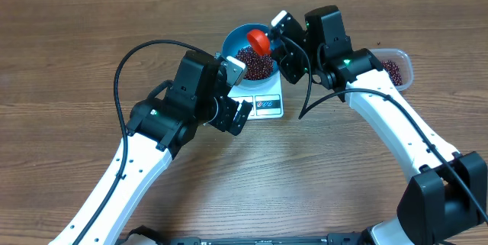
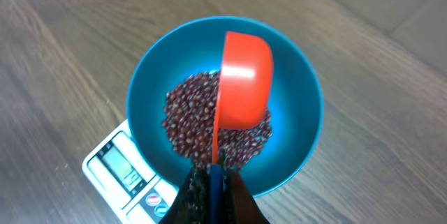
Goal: Scoop item into bowl and weigh 150g on scale
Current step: 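Tip the scoop and shake beans into the teal bowl, then move the empty scoop back to the bean tub with the right gripper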
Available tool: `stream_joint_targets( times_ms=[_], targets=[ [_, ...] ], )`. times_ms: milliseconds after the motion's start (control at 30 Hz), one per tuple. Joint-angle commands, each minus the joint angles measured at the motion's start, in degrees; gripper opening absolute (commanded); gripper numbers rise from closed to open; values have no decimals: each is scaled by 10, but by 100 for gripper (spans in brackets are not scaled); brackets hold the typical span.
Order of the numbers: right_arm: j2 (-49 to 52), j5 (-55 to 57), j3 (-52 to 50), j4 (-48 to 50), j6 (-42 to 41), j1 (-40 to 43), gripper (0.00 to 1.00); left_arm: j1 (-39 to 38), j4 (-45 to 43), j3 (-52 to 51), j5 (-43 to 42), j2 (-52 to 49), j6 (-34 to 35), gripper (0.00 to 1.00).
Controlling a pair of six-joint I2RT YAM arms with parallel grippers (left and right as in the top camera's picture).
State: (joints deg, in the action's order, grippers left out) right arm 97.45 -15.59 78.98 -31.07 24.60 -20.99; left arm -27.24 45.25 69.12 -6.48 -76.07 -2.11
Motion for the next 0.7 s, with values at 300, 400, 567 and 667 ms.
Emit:
stream_joint_targets(
  times_ms=[300,400,567,667],
  targets=[
    [-91,-57,18,-12,-148,67,4,2,0,1,-6,4,-11,100],
    [-132,-55,18,-46,-174,142,4,2,0,1,-6,4,-11,100],
    [-143,62,18,-152,-173,238,4,2,0,1,-6,4,-11,99],
    [-125,150,17,-206,-170,263,4,2,0,1,-6,4,-11,100]
  ],
)
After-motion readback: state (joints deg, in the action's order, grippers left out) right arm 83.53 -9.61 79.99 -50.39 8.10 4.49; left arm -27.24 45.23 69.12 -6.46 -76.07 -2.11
